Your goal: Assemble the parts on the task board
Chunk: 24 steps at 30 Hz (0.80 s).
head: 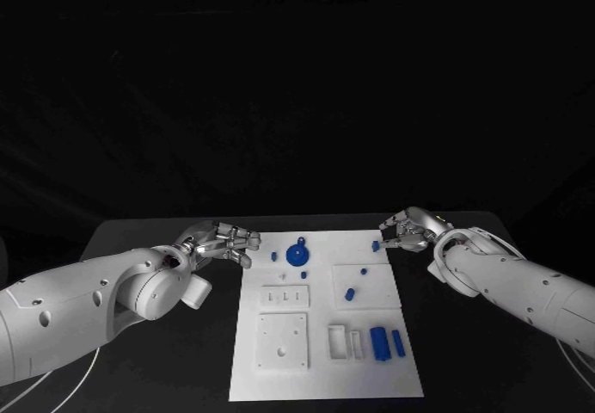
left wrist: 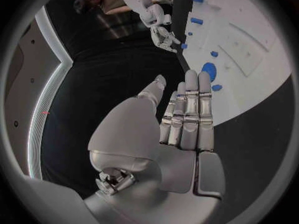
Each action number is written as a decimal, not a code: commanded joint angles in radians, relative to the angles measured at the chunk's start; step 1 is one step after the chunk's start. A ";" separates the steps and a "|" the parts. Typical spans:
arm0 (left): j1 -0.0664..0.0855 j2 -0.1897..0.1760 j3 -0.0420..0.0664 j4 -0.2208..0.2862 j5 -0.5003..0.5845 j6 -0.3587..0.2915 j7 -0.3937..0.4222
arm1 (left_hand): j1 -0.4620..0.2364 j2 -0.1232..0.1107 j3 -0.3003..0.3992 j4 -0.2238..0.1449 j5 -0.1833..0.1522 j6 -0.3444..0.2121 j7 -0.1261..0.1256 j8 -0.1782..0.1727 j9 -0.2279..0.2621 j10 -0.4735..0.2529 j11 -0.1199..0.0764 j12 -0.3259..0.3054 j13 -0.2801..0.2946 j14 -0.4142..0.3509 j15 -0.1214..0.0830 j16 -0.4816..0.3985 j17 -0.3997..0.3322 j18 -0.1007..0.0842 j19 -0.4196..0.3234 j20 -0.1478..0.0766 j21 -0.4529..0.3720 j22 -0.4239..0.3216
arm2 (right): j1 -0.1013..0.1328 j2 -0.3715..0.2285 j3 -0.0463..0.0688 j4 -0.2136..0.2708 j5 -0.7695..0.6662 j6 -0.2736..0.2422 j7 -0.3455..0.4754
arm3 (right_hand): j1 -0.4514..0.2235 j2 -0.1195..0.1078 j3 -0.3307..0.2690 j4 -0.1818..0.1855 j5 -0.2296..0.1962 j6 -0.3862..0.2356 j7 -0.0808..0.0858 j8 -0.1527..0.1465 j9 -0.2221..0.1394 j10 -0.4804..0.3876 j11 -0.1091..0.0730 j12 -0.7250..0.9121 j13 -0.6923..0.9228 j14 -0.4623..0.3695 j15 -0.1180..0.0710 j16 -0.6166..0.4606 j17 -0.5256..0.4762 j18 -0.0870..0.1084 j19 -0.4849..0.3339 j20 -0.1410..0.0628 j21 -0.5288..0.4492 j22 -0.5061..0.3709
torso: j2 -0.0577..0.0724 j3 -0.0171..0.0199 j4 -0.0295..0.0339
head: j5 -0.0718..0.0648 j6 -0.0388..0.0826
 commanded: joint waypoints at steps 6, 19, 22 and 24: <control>-0.002 0.002 0.001 -0.003 -0.002 0.021 0.010 | 0.003 0.001 0.006 0.002 0.004 -0.004 0.000 -0.003 -0.001 -0.005 0.000 -0.002 0.001 -0.006 0.001 0.000 -0.001 0.008 -0.005 -0.001 0.005 -0.001 | -0.008 0.011 0.000 -0.036 0.007 0.070 0.032 | 0.002 0.007 0.011 -0.018 0.039 0.000 0.001 -0.003 -0.001 -0.009 0.001 -0.001 -0.002 -0.003 0.007 -0.003 -0.001 0.006 0.044 0.007 -0.003 0.071 | 0.003 0.0015 0.0038 | 0.003 -0.005; -0.003 0.002 0.001 -0.004 -0.006 0.025 0.007 | 0.002 0.001 0.008 0.001 0.004 -0.004 0.001 -0.003 -0.001 -0.008 0.001 -0.002 0.001 -0.006 0.002 0.000 -0.001 0.009 -0.006 0.000 0.006 -0.001 | -0.020 0.019 0.000 -0.043 0.017 0.090 0.030 | -0.020 0.012 0.013 -0.030 0.058 0.004 0.000 -0.003 -0.001 -0.008 0.001 0.003 0.000 -0.004 0.005 -0.002 0.001 0.006 0.045 0.006 -0.007 0.074 | 0.001 0.0014 0.0020 | 0.008 -0.013; -0.003 0.002 0.001 -0.004 -0.008 0.026 0.006 | 0.002 0.001 0.008 0.001 0.004 -0.004 0.001 -0.003 -0.001 -0.008 0.001 -0.002 0.001 -0.006 0.002 0.000 -0.001 0.009 -0.006 0.000 0.006 -0.001 | -0.022 0.024 0.000 -0.041 0.022 0.085 0.026 | -0.025 0.014 0.002 -0.024 0.052 0.004 0.000 -0.003 -0.001 -0.007 0.001 0.006 0.002 -0.003 0.005 0.000 0.003 0.006 0.046 0.006 -0.008 0.074 | 0.001 0.0014 0.0027 | 0.008 -0.014; -0.003 0.003 0.001 -0.004 -0.009 0.026 0.006 | 0.002 0.001 0.008 0.001 0.004 -0.004 0.001 -0.003 -0.001 -0.008 0.001 -0.002 0.001 -0.006 0.002 0.000 -0.001 0.009 -0.006 0.000 0.006 -0.001 | -0.023 0.028 0.000 -0.042 0.024 0.079 0.022 | -0.027 0.016 -0.004 -0.019 0.049 0.006 -0.001 -0.003 -0.001 -0.005 0.001 0.008 0.004 -0.003 0.005 0.001 0.005 0.007 0.047 0.005 -0.009 0.074 | 0.001 0.0013 0.0034 | 0.008 -0.014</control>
